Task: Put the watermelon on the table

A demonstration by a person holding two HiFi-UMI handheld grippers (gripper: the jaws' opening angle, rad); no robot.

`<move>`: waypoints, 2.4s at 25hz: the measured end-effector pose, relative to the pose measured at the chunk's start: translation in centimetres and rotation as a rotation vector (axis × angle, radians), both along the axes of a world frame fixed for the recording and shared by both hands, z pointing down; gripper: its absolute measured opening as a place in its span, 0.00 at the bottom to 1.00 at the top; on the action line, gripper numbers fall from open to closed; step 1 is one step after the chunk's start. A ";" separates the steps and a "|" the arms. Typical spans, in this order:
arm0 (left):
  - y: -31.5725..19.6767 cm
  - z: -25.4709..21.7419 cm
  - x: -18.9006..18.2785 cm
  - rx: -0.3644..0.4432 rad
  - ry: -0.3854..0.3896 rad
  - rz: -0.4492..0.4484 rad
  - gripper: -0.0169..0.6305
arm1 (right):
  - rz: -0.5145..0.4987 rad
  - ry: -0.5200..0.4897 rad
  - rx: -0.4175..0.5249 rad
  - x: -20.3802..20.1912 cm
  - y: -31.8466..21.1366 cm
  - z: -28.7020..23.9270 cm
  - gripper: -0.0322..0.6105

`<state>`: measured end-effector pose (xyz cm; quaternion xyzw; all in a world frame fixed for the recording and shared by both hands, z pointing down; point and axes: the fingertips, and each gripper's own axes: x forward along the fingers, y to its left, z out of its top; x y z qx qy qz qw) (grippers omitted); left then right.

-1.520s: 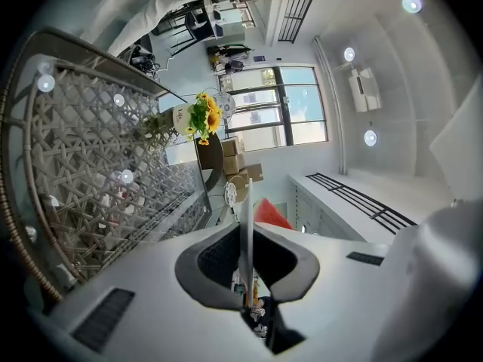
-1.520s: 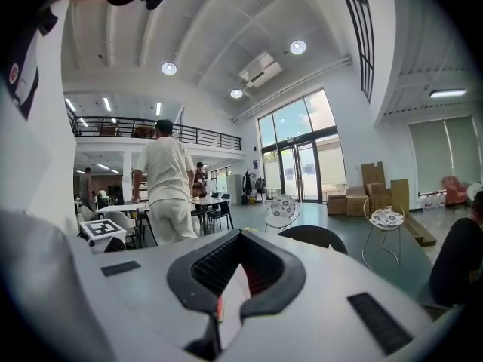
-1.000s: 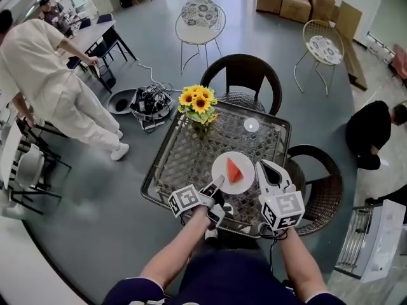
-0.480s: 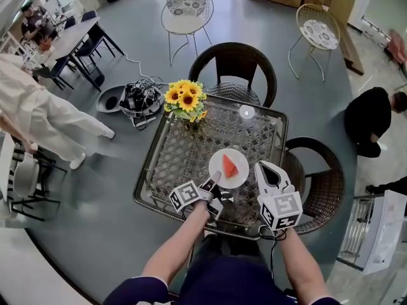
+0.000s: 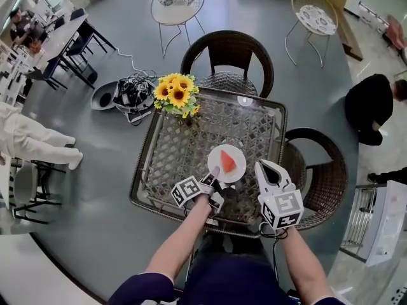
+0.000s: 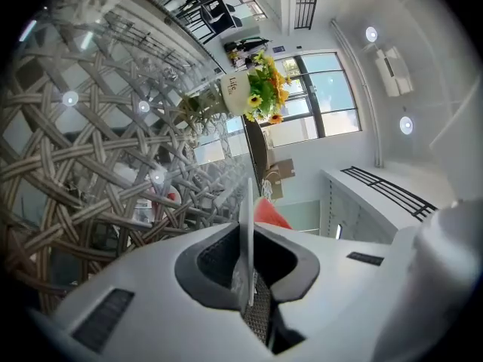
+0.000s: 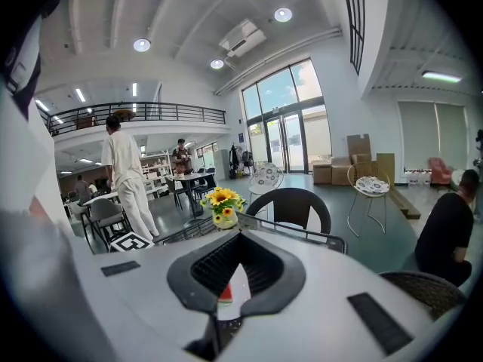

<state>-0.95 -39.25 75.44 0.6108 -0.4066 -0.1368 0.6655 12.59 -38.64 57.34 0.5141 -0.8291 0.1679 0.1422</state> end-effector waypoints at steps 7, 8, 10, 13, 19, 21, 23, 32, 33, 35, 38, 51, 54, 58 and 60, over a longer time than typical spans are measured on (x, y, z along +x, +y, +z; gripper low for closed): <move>-0.3 1.5 0.0 -0.024 -0.025 0.000 0.06 | -0.012 -0.003 -0.020 -0.1 -0.2 0.9 0.05; -0.3 1.6 0.0 -0.027 -0.026 0.000 0.06 | -0.013 -0.003 -0.021 -0.1 -0.2 1.0 0.05; -0.3 1.9 0.0 -0.031 -0.030 0.003 0.06 | -0.014 -0.003 -0.023 -0.1 -0.3 1.1 0.05; -0.3 2.3 0.1 -0.035 -0.033 0.005 0.06 | -0.015 -0.004 -0.025 -0.2 -0.5 1.3 0.05; -0.4 2.6 0.2 -0.027 -0.066 0.013 0.06 | -0.016 -0.003 -0.036 -0.2 -0.4 1.6 0.05; -0.4 2.7 0.1 -0.020 -0.105 0.027 0.06 | -0.015 -0.004 -0.037 -0.2 -0.4 1.7 0.05; -0.3 3.2 0.1 -0.025 -0.162 0.057 0.06 | -0.014 -0.004 -0.037 -0.2 -0.4 1.8 0.05; -0.3 3.2 0.3 0.026 -0.345 0.144 0.06 | -0.017 -0.003 -0.041 -0.1 -0.1 1.9 0.05; -0.3 3.1 0.3 0.034 -0.364 0.152 0.06 | -0.018 -0.004 -0.041 -0.1 0.0 1.9 0.05; -0.4 3.0 0.4 0.047 -0.397 0.164 0.07 | -0.019 -0.006 -0.040 -0.1 0.1 1.8 0.05; -0.5 3.0 0.4 0.059 -0.432 0.174 0.08 | -0.020 -0.007 -0.040 -0.1 0.1 1.7 0.05; -0.2 3.3 -0.1 0.072 -0.614 0.232 0.16 | -0.026 -0.008 -0.034 0.0 0.5 1.5 0.05; 0.1 3.4 -0.1 0.069 -0.660 0.257 0.19 | -0.025 -0.009 -0.034 0.1 0.7 1.4 0.05; 0.4 3.4 -0.1 0.065 -0.695 0.274 0.21 | -0.026 -0.011 -0.033 0.1 0.8 1.2 0.05; 0.4 3.5 -0.2 0.059 -0.727 0.285 0.22 | -0.027 -0.013 -0.032 0.1 0.8 1.2 0.05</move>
